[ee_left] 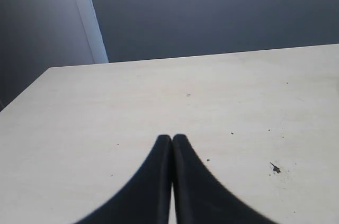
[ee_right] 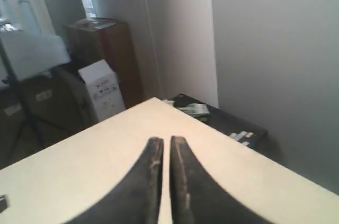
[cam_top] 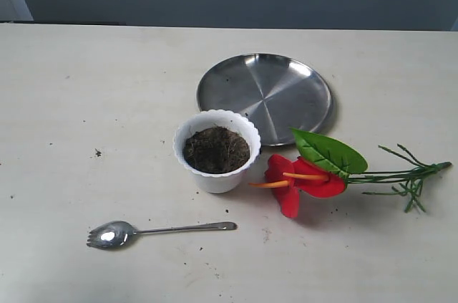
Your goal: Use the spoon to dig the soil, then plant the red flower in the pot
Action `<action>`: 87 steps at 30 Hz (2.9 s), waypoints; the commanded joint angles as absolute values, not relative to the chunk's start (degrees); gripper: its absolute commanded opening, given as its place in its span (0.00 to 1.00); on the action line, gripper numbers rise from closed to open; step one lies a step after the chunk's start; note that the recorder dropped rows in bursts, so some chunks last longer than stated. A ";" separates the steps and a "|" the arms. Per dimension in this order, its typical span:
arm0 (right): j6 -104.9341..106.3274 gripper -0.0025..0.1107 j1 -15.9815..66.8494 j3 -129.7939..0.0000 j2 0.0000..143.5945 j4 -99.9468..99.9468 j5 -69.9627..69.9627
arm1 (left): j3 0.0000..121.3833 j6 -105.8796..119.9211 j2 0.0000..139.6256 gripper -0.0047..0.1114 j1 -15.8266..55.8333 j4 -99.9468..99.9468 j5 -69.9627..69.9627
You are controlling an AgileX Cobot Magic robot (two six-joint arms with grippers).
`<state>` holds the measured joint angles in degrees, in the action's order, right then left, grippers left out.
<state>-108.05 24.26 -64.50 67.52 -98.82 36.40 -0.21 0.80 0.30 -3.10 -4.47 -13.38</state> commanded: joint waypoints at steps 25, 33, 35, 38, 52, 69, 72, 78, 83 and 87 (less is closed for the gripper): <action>26.06 0.07 48.46 -104.25 92.83 0.89 -68.97 | 0.00 0.58 0.00 0.04 -2.70 -4.03 -13.31; 36.84 0.07 60.63 -96.54 98.39 16.18 -69.96 | 0.00 0.58 0.00 0.04 -2.70 -4.03 -13.31; 37.27 0.07 62.92 -93.49 99.45 14.76 -69.96 | 0.00 0.58 0.00 0.04 -2.70 -4.03 -13.31; 37.42 0.07 65.69 -88.92 100.77 12.25 -68.65 | 0.00 0.58 0.00 0.04 -2.70 -4.03 -13.31; 39.64 0.07 68.11 -78.99 111.54 8.73 -51.31 | 0.00 0.58 0.00 0.04 -2.70 -4.03 -13.31; 40.38 0.57 68.11 -79.10 118.14 4.35 -48.47 | 0.00 0.58 0.00 0.04 -2.70 -4.03 -13.31; 40.38 0.49 68.11 -79.10 118.16 4.35 -47.87 | 0.00 0.58 0.00 0.04 -2.70 -4.03 -13.31; 40.35 0.39 68.11 -79.10 118.61 4.08 -45.28 | 0.00 0.58 0.00 0.04 -2.70 -4.03 -13.31; 40.35 0.39 68.11 -79.10 118.75 3.04 -42.56 | 0.00 0.58 0.00 0.04 -2.70 -4.03 -13.31; 40.35 0.39 68.01 -79.10 118.89 1.29 -41.48 | 0.00 0.58 0.00 0.04 -2.70 -4.03 -13.31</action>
